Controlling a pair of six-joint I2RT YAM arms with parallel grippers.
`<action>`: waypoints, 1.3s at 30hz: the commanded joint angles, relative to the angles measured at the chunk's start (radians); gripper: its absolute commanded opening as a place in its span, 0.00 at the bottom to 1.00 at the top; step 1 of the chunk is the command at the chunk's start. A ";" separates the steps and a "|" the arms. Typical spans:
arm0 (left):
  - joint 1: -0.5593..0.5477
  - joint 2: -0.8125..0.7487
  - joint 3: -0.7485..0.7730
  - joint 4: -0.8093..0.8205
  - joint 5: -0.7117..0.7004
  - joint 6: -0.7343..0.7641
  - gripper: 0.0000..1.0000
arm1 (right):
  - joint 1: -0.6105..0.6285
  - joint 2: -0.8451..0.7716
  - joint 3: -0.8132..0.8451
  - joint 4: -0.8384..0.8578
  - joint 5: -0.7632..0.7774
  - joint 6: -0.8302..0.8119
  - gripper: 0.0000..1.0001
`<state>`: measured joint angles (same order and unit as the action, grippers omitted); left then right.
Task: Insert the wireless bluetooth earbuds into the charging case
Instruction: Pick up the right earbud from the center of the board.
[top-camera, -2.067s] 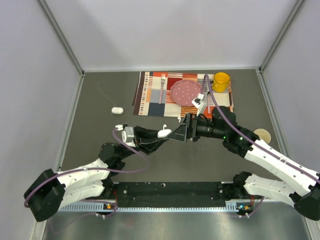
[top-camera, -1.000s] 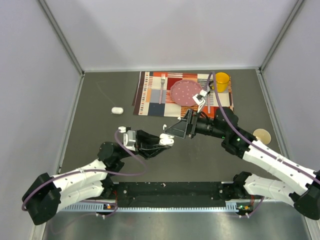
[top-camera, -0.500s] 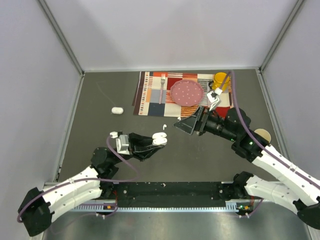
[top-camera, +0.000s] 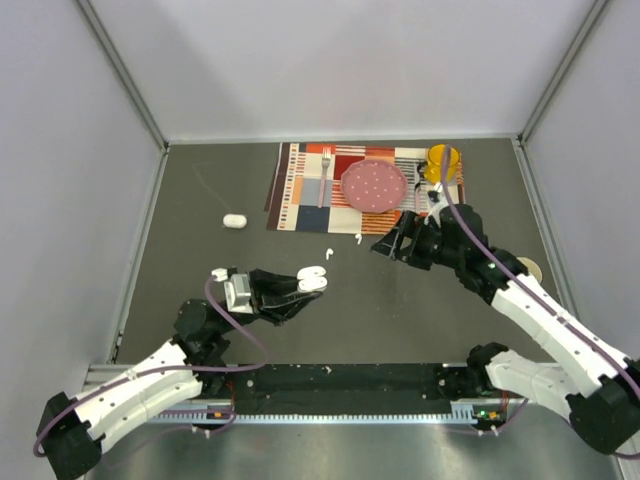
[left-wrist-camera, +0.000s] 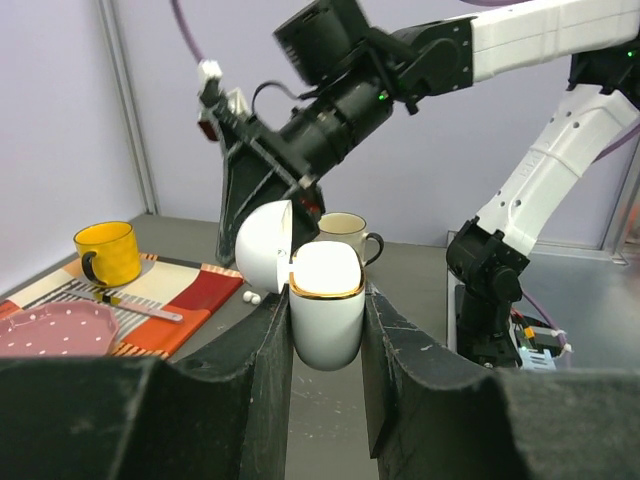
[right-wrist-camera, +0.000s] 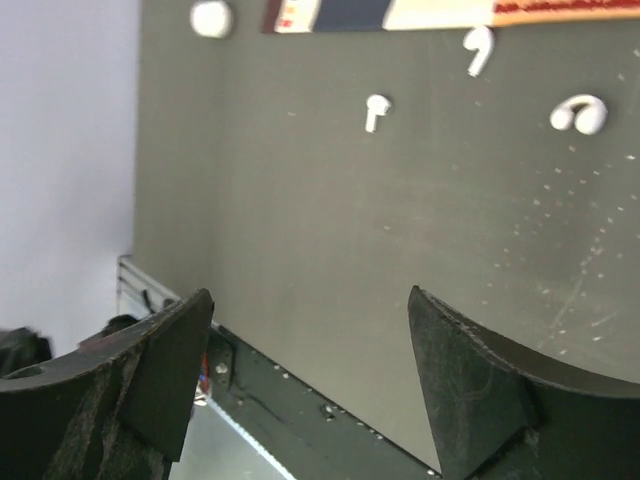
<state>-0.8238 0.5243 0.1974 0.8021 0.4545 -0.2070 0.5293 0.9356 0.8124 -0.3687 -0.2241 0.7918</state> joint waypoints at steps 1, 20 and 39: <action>-0.003 -0.023 -0.004 0.003 -0.010 0.009 0.00 | -0.009 0.127 0.057 -0.032 0.037 -0.112 0.77; -0.003 -0.102 -0.015 -0.064 -0.020 0.020 0.00 | 0.081 0.745 0.487 -0.124 0.321 -0.295 0.58; -0.003 -0.145 -0.007 -0.141 -0.027 0.037 0.00 | 0.097 1.020 0.660 -0.145 0.390 -0.305 0.47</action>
<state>-0.8238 0.3882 0.1852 0.6533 0.4328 -0.1822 0.6216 1.9194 1.4094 -0.5159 0.1505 0.5060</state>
